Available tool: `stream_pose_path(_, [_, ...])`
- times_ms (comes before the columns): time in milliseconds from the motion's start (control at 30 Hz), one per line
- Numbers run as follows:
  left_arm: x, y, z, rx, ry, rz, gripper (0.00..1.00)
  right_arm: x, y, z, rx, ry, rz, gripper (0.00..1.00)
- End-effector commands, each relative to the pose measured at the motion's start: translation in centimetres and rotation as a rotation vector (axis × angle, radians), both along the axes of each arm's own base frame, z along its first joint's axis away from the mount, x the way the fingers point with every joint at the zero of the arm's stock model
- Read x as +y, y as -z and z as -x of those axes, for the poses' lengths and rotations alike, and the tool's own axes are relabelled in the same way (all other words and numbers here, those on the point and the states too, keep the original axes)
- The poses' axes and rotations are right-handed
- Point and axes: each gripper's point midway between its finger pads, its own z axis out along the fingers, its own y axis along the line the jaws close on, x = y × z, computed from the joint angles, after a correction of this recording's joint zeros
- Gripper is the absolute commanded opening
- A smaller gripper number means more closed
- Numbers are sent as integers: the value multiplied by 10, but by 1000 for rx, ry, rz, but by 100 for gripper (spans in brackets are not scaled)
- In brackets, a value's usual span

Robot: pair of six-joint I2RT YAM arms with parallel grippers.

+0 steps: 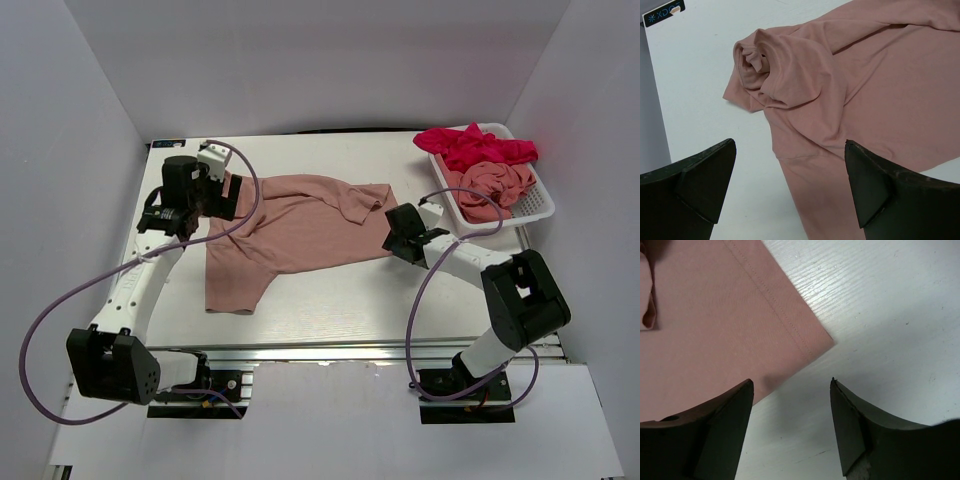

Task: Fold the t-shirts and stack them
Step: Flatten out the tshirt

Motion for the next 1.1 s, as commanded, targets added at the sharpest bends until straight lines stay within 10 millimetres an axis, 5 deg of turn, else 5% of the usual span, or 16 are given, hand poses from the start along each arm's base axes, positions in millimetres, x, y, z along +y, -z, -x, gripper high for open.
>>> stream_pose_path(0, [-1, -17, -7, -43, -7, 13, 98, -6, 3, -4, -20, 53, 13, 65])
stream_pose_path(600, [8, -20, -9, -16, -28, -37, 98, 2, 4, -27, -50, 43, 34, 58])
stream_pose_path(933, [8, -26, -8, -8, -20, -52, 98, -6, 0, -29, -89, 64, 57, 3])
stream_pose_path(1067, [10, -30, -8, -17, -21, -61, 98, -3, -2, -27, -88, 60, 38, 0])
